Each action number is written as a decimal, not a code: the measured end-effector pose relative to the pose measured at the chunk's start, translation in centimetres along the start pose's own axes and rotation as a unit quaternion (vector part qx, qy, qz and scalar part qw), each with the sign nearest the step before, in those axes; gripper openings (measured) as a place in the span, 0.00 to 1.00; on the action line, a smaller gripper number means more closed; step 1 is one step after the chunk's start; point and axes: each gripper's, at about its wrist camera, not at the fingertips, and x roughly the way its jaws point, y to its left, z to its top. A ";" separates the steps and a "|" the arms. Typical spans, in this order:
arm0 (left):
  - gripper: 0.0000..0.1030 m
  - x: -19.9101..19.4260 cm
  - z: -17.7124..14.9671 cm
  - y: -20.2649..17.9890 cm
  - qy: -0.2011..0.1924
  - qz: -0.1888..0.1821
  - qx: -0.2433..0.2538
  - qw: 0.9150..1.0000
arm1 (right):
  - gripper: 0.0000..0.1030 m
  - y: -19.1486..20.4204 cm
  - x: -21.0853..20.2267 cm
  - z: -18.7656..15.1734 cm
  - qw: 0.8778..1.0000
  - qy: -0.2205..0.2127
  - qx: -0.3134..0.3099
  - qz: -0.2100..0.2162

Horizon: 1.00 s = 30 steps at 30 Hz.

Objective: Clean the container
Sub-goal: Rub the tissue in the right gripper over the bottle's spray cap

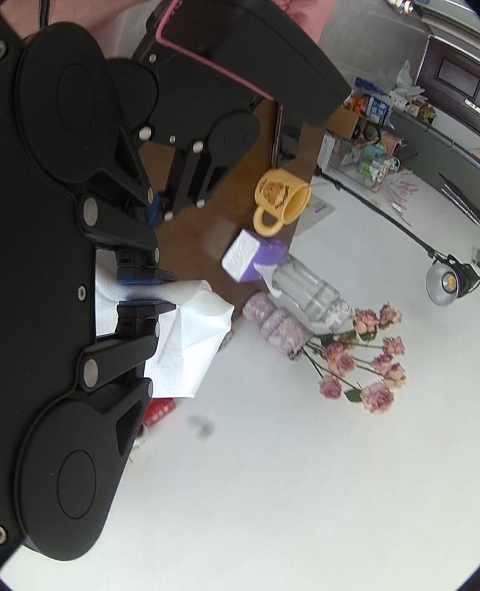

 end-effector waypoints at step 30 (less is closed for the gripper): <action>0.32 0.5 -0.9 -0.1 0.008 0.007 0.012 1.000 | 0.07 0.7 2.9 -0.3 0.990 0.034 0.052 0.123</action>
